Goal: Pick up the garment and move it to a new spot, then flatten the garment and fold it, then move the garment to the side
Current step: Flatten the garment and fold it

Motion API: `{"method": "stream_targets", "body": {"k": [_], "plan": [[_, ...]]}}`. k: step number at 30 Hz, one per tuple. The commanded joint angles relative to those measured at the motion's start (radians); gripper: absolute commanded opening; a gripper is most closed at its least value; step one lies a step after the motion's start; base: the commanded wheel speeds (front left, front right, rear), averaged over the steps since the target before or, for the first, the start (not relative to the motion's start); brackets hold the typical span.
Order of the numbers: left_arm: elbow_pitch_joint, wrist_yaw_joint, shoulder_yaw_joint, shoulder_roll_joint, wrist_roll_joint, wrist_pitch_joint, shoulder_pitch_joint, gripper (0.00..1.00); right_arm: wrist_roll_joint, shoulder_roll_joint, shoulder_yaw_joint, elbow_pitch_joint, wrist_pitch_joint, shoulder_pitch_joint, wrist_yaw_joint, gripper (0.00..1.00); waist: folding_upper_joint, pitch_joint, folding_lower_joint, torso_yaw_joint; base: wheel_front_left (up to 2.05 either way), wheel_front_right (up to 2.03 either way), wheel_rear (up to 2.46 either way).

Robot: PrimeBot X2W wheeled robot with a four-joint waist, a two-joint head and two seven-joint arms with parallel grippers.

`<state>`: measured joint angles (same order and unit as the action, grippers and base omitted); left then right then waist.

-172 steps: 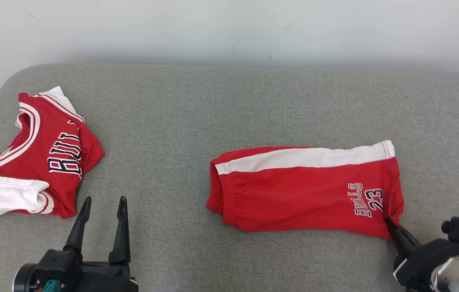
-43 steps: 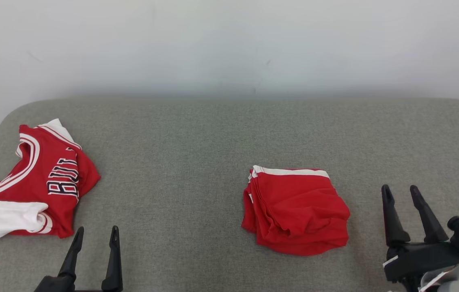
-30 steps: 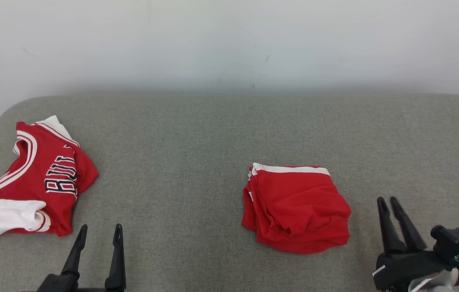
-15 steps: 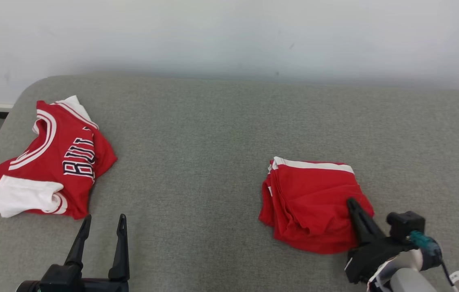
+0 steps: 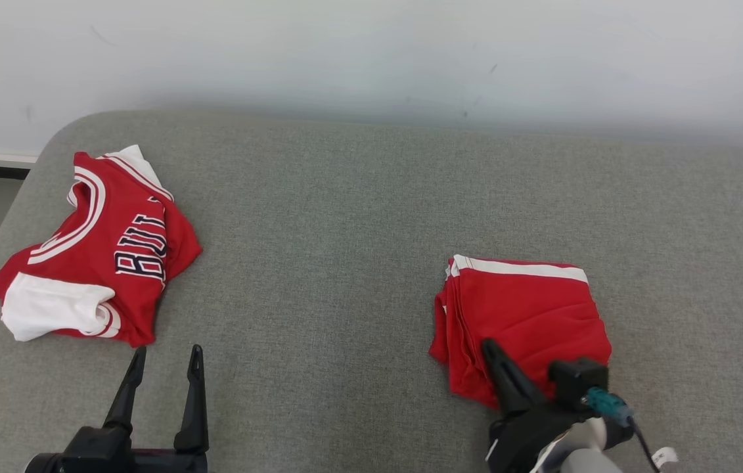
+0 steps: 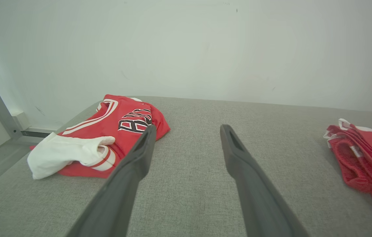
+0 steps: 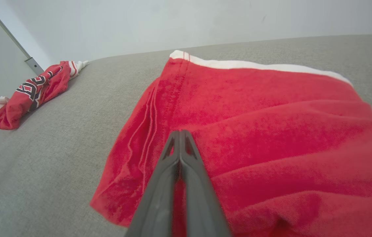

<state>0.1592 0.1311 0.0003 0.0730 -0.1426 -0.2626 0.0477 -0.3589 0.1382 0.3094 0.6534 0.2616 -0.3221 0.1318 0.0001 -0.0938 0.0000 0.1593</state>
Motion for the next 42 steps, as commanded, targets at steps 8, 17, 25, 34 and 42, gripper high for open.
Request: {"method": "stream_targets", "body": {"k": [8, 17, 25, 34, 42], "plan": [[0.008, -0.001, -0.007, -0.005, -0.005, -0.003, 0.017, 1.00, 0.006, -0.055, 0.030, 0.008, 0.004, 0.011, -0.002, 0.00, -0.0001, 0.005, 0.0000, 0.004, 0.00, 0.00, 0.00], [0.008, -0.001, 0.008, -0.005, -0.001, -0.003, -0.012, 1.00, -0.001, -0.033, -0.005, -0.079, 0.004, 0.032, -0.002, 0.00, -0.0001, 0.031, 0.0000, -0.017, 0.00, 0.00, 0.00], [0.006, -0.001, 0.014, 0.000, 0.001, -0.003, -0.034, 1.00, 0.014, 0.007, -0.108, -0.221, 0.003, 0.102, -0.002, 0.00, -0.0001, 0.066, 0.0000, -0.064, 0.00, 0.00, 0.00], [-0.005, -0.001, 0.015, 0.005, 0.006, -0.003, -0.054, 1.00, 0.030, 0.032, -0.229, -0.371, 0.003, 0.231, -0.002, 0.00, -0.0001, 0.094, 0.0000, -0.121, 0.00, 0.00, 0.00], [-0.008, -0.001, 0.018, 0.005, 0.008, -0.003, -0.068, 1.00, 0.051, 0.014, -0.284, -0.452, 0.003, 0.309, -0.002, 0.00, -0.0001, 0.100, 0.0000, -0.156, 0.00, 0.00, 0.00]]}}
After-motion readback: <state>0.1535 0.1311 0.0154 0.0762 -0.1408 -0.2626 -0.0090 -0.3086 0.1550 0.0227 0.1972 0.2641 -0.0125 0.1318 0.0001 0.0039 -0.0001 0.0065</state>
